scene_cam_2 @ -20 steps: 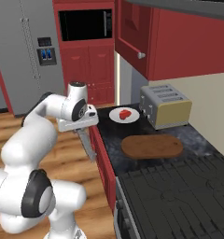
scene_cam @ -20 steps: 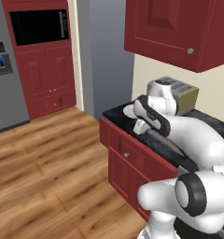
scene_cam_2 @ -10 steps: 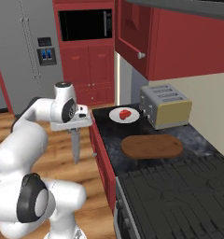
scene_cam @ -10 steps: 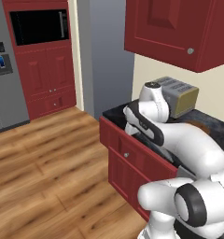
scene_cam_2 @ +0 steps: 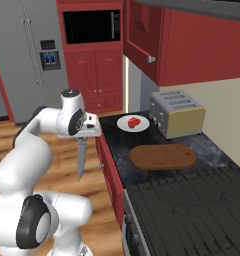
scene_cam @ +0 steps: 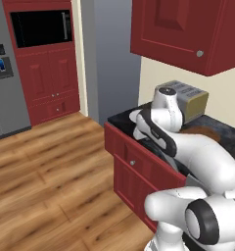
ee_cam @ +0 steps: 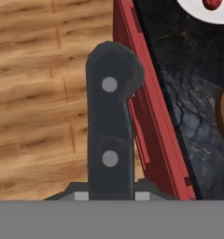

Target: Pick up the knife from the drawer and place it on the cutting board. Then place the meat from the plate to the cutting board.

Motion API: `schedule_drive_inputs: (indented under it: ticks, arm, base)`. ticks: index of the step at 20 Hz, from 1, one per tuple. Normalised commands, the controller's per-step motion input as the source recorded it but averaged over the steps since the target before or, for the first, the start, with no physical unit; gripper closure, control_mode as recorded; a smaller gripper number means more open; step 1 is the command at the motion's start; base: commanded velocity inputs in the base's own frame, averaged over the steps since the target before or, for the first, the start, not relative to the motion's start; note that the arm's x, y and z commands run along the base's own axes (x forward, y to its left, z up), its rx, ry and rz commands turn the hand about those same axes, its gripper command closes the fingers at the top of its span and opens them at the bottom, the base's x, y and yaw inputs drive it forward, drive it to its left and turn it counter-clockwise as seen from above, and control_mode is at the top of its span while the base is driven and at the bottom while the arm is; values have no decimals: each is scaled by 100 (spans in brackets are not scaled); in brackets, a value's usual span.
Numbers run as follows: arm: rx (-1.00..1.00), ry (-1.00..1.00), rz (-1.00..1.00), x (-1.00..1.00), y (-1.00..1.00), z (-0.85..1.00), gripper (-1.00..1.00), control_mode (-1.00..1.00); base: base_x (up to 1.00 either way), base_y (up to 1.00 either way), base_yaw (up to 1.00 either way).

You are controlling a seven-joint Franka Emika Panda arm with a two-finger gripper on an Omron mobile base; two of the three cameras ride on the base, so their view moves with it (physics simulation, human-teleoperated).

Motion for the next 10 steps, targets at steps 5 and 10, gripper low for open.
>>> schedule_drive_inputs:
  ticks: [5, 10]
  arm:
    - [4, -9, -2, 0, 0, -5, 100, -100]
    - [0, -1, -3, 0, 6, -2, 100, 100]
  base:
    - [0, 0, 0]
    - [-4, 69, -20]
